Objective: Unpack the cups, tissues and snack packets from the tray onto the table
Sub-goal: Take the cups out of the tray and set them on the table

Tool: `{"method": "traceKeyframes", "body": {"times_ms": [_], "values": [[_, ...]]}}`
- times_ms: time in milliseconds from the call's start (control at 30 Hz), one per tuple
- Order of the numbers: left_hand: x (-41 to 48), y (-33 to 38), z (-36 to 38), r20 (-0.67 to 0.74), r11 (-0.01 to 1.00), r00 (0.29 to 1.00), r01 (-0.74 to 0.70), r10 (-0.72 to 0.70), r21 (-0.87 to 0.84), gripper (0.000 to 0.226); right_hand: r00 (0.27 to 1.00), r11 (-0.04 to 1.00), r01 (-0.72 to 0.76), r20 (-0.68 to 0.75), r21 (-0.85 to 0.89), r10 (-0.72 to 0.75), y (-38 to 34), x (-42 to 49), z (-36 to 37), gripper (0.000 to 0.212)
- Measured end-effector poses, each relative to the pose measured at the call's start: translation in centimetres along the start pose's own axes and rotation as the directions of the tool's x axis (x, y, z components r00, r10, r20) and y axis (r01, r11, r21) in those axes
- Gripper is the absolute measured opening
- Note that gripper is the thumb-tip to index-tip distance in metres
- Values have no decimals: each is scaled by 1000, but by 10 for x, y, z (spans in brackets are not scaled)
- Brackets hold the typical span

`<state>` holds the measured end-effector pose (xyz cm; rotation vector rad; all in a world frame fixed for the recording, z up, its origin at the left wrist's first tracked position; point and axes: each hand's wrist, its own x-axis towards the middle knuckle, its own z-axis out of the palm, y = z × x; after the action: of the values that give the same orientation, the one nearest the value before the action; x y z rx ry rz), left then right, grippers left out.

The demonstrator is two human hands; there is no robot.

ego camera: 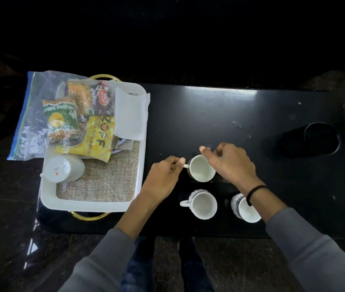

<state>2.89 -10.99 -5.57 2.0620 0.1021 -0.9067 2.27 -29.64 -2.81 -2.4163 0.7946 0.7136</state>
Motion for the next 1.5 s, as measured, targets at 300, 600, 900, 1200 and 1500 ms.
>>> {"method": "traceKeyframes", "body": {"times_ms": [300,600,900,1200,1500], "values": [[-27,-3,-58,-209,976,971,-72,116,207,24,944,934,318,-41,-165,-329,-70,-21,10,34],[-59,-61,-146,-528,913,830,58,181,404,35,755,777,629,254,-20,-604,-174,-39,75,21],[-55,-117,-176,-541,898,840,208,39,388,86,628,684,729,429,-32,-649,-224,-45,135,40],[-52,-126,-180,-567,890,808,132,157,436,73,642,710,703,464,-38,-610,-207,-38,139,51],[-54,-87,-155,-481,969,870,17,107,245,81,692,760,643,356,91,-628,-159,-35,107,57]]}}
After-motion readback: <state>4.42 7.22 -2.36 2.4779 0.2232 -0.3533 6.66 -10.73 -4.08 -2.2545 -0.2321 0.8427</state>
